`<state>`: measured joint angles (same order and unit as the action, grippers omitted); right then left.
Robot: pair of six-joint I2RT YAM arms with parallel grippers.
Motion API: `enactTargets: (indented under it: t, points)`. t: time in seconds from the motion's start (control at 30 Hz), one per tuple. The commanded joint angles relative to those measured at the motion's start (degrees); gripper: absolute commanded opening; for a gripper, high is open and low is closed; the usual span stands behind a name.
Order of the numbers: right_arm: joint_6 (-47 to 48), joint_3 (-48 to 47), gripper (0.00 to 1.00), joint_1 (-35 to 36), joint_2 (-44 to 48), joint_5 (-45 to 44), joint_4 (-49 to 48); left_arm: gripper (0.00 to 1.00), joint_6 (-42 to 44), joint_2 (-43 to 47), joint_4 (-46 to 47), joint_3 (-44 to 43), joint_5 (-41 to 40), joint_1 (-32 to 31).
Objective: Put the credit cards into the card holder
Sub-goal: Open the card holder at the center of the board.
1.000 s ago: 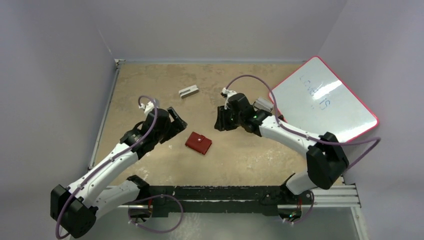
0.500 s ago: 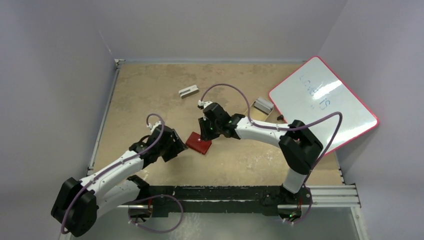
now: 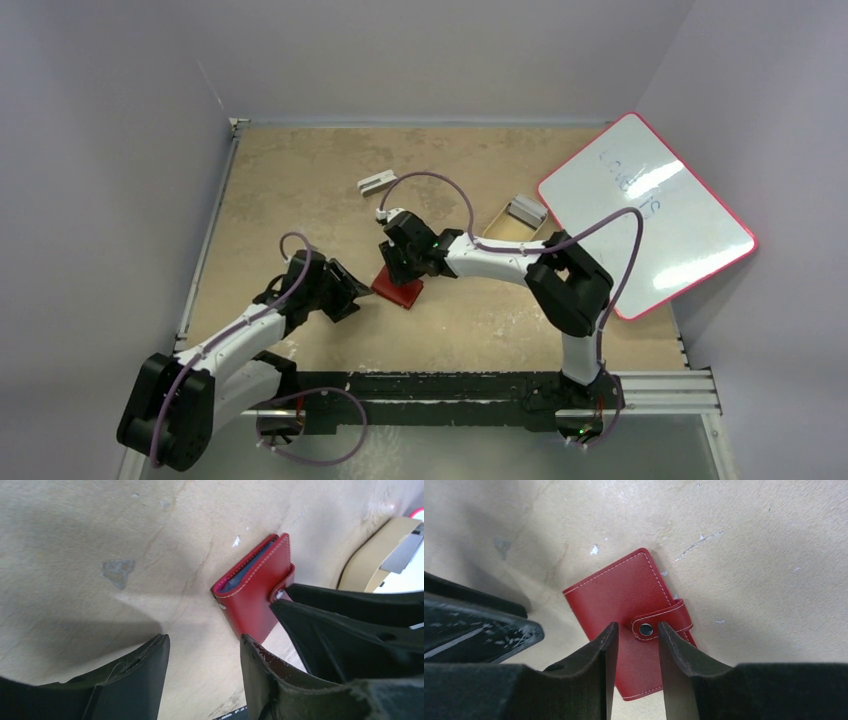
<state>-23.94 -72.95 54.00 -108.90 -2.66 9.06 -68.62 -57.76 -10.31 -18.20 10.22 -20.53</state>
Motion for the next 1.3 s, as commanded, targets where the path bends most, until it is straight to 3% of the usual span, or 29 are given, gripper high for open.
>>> enactTargets:
  t: [0.0, 0.37, 0.73, 1.27]
  points:
    - [2.0, -2.2, 0.39, 0.7, -1.2, -1.5, 1.8, 0.52, -1.0, -0.8, 4.7, -0.3, 3.6, 0.4]
    - [1.4, -0.9, 0.35, 2.0, -4.4, -10.2, 4.9, 0.48, -0.6, -7.4, 9.0, -1.9, 4.9, 0.5]
    - [-2.1, 2.1, 0.00, 2.0, -1.6, -10.5, 2.4, 0.44, -0.7, -11.4, 12.0, -2.4, 4.4, 0.4]
    - [-10.3, 8.8, 0.00, 1.6, 12.0, 4.5, -6.0, 0.42, 6.2, -19.6, 6.5, -9.8, -0.1, 0.4]
